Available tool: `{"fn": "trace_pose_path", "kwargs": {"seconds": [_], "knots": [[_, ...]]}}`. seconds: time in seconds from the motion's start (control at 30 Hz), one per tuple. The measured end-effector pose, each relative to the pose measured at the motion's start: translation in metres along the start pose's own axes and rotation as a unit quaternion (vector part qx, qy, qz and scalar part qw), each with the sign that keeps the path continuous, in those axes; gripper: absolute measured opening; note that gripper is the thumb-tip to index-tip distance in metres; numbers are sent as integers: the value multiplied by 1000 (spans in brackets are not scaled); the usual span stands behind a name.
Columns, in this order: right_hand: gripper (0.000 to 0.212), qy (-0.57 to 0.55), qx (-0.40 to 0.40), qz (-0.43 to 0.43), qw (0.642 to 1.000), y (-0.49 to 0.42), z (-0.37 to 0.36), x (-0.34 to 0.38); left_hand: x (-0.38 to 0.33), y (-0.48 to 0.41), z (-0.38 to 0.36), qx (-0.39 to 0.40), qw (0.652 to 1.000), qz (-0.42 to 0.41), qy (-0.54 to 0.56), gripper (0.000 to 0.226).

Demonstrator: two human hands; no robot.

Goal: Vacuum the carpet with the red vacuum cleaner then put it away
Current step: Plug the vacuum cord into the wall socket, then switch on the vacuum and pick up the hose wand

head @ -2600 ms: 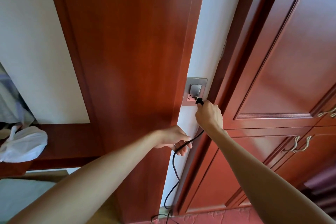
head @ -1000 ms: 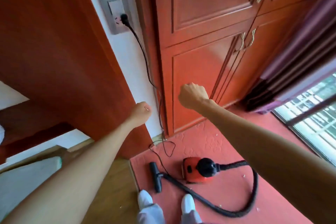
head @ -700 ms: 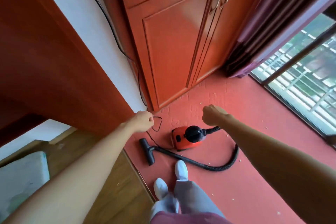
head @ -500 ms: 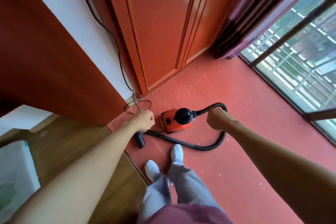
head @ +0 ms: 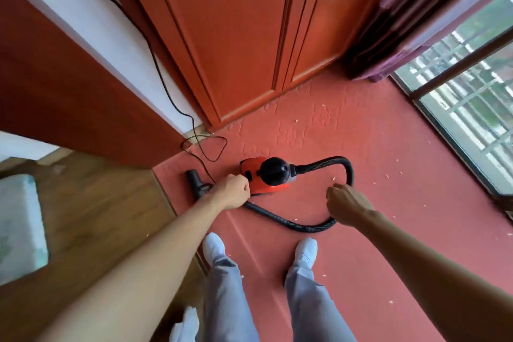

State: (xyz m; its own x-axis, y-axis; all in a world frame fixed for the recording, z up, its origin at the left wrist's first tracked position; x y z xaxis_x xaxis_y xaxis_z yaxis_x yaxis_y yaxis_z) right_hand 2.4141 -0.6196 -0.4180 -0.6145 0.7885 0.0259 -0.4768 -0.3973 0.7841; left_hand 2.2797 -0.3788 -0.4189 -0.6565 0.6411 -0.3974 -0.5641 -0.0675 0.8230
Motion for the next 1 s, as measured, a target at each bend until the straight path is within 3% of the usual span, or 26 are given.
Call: {"fn": "trace_pose_path", "kwargs": {"seconds": [0.27,0.4,0.6,0.87,1.0], "knots": [[26,51,0,82,995,-98,-8,2,16,-63,-71,-24,995,89,46,27],[33,46,26,99,994,-150,-60,26,51,-115,-110,-14,987,111,117,25],[45,97,72,113,986,-234,-137,53,106,-211,-128,-22,986,103,127,23],[60,1,-45,100,994,-355,-152,85,151,-323,-143,-32,985,68,158,40],[65,40,-70,121,989,-403,-174,97,164,-369,-160,-8,988,30,154,57]]}}
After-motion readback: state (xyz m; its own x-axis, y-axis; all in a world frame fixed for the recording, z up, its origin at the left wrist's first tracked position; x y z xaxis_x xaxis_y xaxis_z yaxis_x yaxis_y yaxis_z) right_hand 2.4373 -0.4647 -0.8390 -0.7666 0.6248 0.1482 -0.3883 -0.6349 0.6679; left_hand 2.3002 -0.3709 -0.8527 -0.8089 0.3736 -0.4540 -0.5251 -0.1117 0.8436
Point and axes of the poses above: each hand's wrist, its own y-axis away from the middle knuckle, its own z-axis out of the back of the hand, x = y × z, the point moved 4 cm from there along -y, towards the middle knuckle, and after that the axes turned 11 degrees about x, right-handed, at the moved point
